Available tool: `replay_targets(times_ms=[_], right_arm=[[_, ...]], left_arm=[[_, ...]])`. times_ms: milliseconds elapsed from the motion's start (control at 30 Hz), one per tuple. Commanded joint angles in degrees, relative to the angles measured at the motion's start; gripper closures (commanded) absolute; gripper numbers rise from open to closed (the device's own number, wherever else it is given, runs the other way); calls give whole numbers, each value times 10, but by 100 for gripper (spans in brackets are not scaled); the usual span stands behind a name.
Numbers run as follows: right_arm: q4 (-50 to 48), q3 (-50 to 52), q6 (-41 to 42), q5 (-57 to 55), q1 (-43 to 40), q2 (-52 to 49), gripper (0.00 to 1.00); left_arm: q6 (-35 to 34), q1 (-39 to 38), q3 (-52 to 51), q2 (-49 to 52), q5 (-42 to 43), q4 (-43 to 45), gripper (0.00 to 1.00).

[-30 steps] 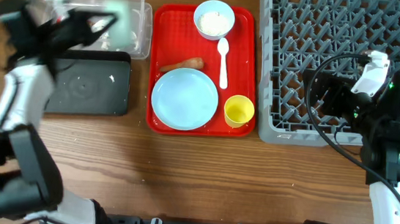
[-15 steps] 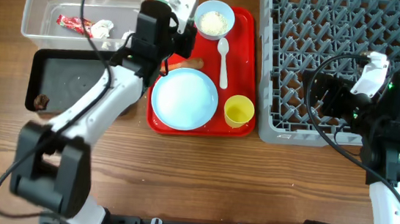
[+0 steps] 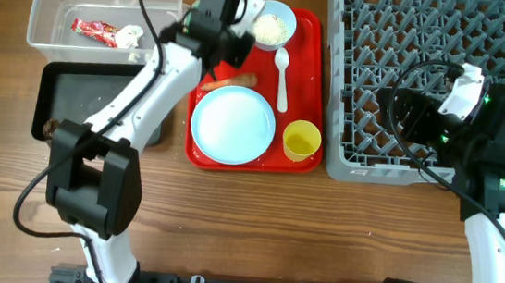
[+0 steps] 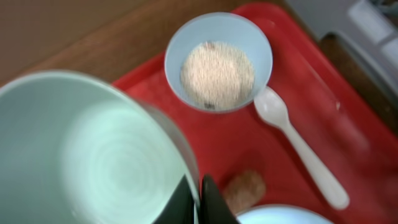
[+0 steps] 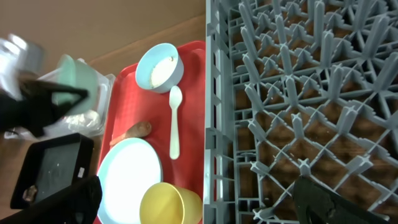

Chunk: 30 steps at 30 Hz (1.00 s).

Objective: Sort waste into correct bins and load items into the dishwasher rack
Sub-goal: 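Reach the left gripper to the white rice bowl and grip its rim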

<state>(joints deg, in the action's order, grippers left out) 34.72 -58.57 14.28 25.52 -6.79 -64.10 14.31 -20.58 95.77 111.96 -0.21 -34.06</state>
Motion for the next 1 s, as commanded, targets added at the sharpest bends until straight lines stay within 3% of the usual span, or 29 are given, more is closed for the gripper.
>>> replay_targets(times_ms=[0,200,467,567,700,833,967], right_arm=[[-1,-10,9,16,2,-5,0],[10,-10,9,16,2,-5,0],[18,-10,7,16,2,-5,0],[18,-10,7,16,2,-5,0],[20,-10,7,16,2,-5,0],[17,-10,7,16,2,-6,0],[8,-10,7,16,2,-6,0]], left_arm=[[-3,2,110,72,-8,-82,96],[-75,2,133,143,4,-105,96],[-71,2,131,194,33,-88,96],[-71,2,131,194,23,-77,87],[-71,2,131,194,3,-74,62],[-94,-2,146,166,45,-73,59],[-23,-18,195,151,92,-61,45]])
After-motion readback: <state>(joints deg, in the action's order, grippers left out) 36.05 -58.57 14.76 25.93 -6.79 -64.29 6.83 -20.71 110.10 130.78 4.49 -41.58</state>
